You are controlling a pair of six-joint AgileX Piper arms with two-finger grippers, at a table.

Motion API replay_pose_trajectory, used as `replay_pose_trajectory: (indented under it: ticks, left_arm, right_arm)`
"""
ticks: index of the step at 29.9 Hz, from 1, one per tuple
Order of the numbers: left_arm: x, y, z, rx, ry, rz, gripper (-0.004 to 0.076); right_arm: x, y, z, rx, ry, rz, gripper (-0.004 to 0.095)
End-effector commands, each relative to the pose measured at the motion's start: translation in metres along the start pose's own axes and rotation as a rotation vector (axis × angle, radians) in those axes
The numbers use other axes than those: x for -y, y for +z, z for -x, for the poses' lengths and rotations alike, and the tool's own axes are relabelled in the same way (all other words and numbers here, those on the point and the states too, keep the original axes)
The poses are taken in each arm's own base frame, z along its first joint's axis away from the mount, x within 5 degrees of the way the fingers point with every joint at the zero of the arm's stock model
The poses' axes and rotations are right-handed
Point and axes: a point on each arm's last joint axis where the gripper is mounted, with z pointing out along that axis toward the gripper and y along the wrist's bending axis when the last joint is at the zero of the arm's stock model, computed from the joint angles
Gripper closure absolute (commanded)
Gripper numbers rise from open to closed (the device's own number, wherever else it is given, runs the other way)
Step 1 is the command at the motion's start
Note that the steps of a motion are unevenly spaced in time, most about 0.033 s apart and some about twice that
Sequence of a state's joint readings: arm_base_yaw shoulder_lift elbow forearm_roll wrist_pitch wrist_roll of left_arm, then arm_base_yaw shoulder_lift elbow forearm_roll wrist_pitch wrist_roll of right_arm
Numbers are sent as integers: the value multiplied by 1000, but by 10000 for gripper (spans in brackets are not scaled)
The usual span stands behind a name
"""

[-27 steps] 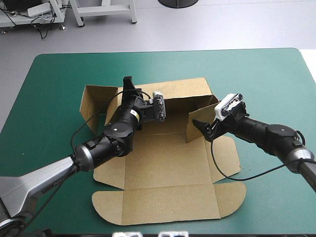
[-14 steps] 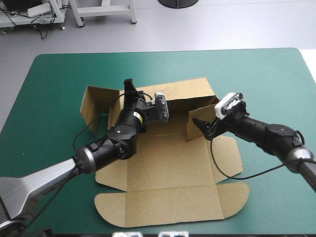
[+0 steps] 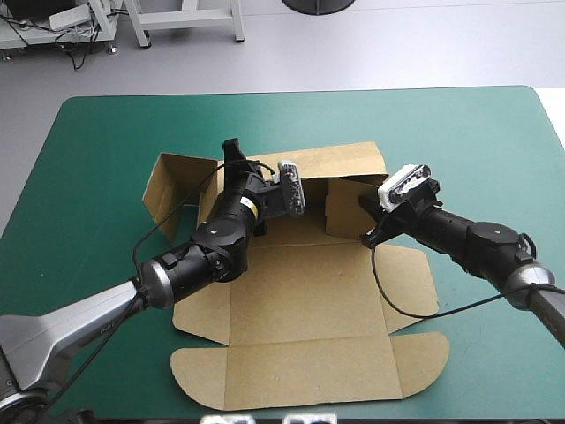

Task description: Fold the box

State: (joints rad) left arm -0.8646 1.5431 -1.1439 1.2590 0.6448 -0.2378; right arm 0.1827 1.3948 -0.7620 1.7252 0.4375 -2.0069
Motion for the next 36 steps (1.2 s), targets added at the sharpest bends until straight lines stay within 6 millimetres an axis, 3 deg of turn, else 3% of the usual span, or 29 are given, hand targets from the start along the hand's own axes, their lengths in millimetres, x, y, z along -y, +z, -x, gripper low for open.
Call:
replay_pose_trajectory:
  ticks: [1, 10, 14, 33, 36]
  left_arm:
    - [-8, -11, 9, 68, -77, -4, 727]
    - [-8, -11, 9, 62, -77, -2, 727]
    - [-9, -11, 8, 57, -77, -1, 727]
    - [-10, -11, 8, 57, -59, 12, 727]
    - [-10, -11, 9, 59, -47, 20, 727]
  right_arm:
    - [-10, -5, 20, 107, 22, 75, 787]
    - [-11, -5, 19, 97, -3, 83, 793]
    - [-11, -5, 18, 86, -18, 90, 921]
    - [-10, -5, 16, 60, -18, 78, 916]
    - [-11, -6, 14, 36, -31, 80, 797]
